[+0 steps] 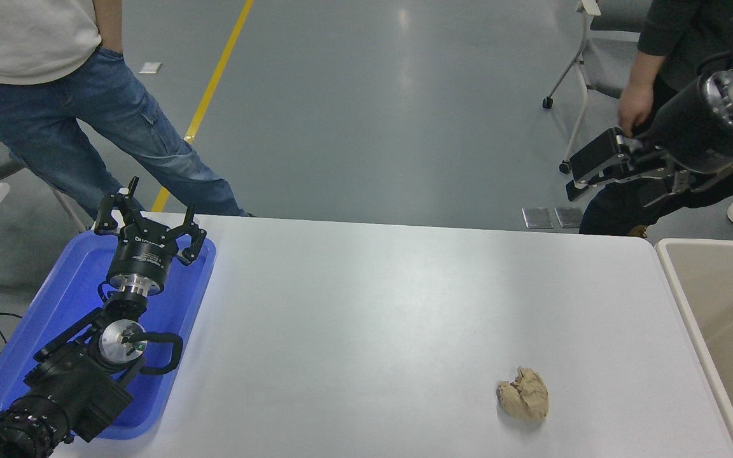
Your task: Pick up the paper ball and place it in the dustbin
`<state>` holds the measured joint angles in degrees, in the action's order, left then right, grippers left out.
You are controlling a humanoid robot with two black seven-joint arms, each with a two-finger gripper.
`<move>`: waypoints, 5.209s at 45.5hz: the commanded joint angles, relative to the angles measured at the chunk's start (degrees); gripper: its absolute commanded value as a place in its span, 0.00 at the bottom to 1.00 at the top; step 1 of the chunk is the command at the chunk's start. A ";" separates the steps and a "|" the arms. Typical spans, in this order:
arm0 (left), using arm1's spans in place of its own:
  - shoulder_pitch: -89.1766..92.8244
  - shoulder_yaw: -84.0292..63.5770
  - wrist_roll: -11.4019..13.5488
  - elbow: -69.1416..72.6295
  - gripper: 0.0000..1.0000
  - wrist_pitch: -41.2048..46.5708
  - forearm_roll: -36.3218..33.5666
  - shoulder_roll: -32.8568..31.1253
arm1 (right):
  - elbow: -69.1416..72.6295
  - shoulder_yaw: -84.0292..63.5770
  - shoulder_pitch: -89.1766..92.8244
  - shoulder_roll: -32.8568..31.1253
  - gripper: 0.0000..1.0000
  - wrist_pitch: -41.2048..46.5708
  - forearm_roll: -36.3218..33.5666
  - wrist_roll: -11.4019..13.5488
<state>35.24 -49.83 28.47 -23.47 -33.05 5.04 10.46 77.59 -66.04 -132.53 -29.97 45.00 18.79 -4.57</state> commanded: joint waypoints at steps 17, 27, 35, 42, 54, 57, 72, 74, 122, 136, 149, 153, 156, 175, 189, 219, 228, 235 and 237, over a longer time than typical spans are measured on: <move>0.00 0.00 0.00 0.00 1.00 0.00 -0.03 0.00 | -0.42 0.47 1.49 0.18 1.00 0.00 0.02 0.00; 0.00 0.00 0.00 0.00 1.00 0.00 -0.03 0.00 | -1.04 0.56 2.19 1.14 1.00 0.00 0.02 0.00; 0.09 0.00 0.00 0.00 1.00 0.00 -0.03 0.00 | -4.73 1.96 6.14 2.46 1.00 0.00 0.02 0.00; 0.00 0.00 0.00 0.00 1.00 0.00 0.06 0.00 | -6.84 3.55 8.69 2.81 1.00 0.00 0.02 0.00; 0.00 0.00 0.00 0.00 1.00 0.00 -0.03 0.00 | -7.72 3.81 10.19 4.05 1.00 0.00 0.02 0.00; 0.00 0.00 0.00 0.00 1.00 0.00 -0.03 0.00 | -7.72 3.81 10.45 3.96 1.00 0.00 -0.07 0.00; 0.00 0.00 0.00 0.00 1.00 0.00 0.06 0.00 | -10.62 3.81 10.36 3.61 1.00 0.00 -1.21 -0.09; 0.00 0.00 0.00 0.00 1.00 0.00 -0.03 0.00 | -10.62 3.73 10.01 3.52 1.00 0.00 -1.21 -0.09; 0.00 0.00 0.00 0.00 1.00 0.00 -0.03 0.00 | -9.56 5.92 28.90 4.75 1.00 -2.81 -1.30 -0.18; 0.00 0.00 0.00 0.00 1.00 0.00 -0.03 0.00 | -10.53 10.32 38.83 4.75 1.00 -10.80 -0.69 -0.18; 0.09 0.00 0.00 0.00 1.00 0.00 -0.03 0.00 | -11.32 12.16 46.57 7.30 1.00 -16.43 0.19 -0.18; 0.00 0.00 0.00 0.00 1.00 0.00 -0.03 0.00 | -11.41 12.43 48.15 7.74 1.00 -17.58 0.89 -0.18; 0.00 0.00 0.00 0.00 1.00 0.00 0.06 0.00 | -11.58 13.04 49.30 8.00 1.00 -18.45 1.60 -0.18; 0.00 0.00 0.00 0.00 1.00 0.00 0.06 0.00 | -14.40 14.62 54.48 9.49 1.00 -20.57 1.78 -0.18; 0.00 0.00 0.00 0.00 1.00 0.00 -0.03 0.00 | -18.09 15.33 58.44 11.07 1.00 -20.92 1.78 -0.18; 0.00 0.00 0.00 0.00 1.00 0.00 -0.03 0.00 | -20.64 16.47 62.22 13.80 0.41 -25.40 9.16 -0.62; 0.09 0.00 0.00 0.00 1.00 0.00 -0.03 0.00 | -19.67 16.47 60.99 14.77 0.12 -25.31 12.06 -0.88; 0.09 0.00 0.00 0.00 1.00 0.00 -0.03 0.00 | -18.27 16.03 58.18 13.80 0.00 -25.05 12.32 -0.88; 0.09 0.00 0.00 0.00 1.00 0.00 -0.03 0.00 | -17.39 15.86 56.86 13.10 0.00 -24.79 12.41 -0.88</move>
<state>35.26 -49.83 28.48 -23.47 -33.04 5.02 10.46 58.03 -49.61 -72.05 -15.78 19.87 29.52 -5.34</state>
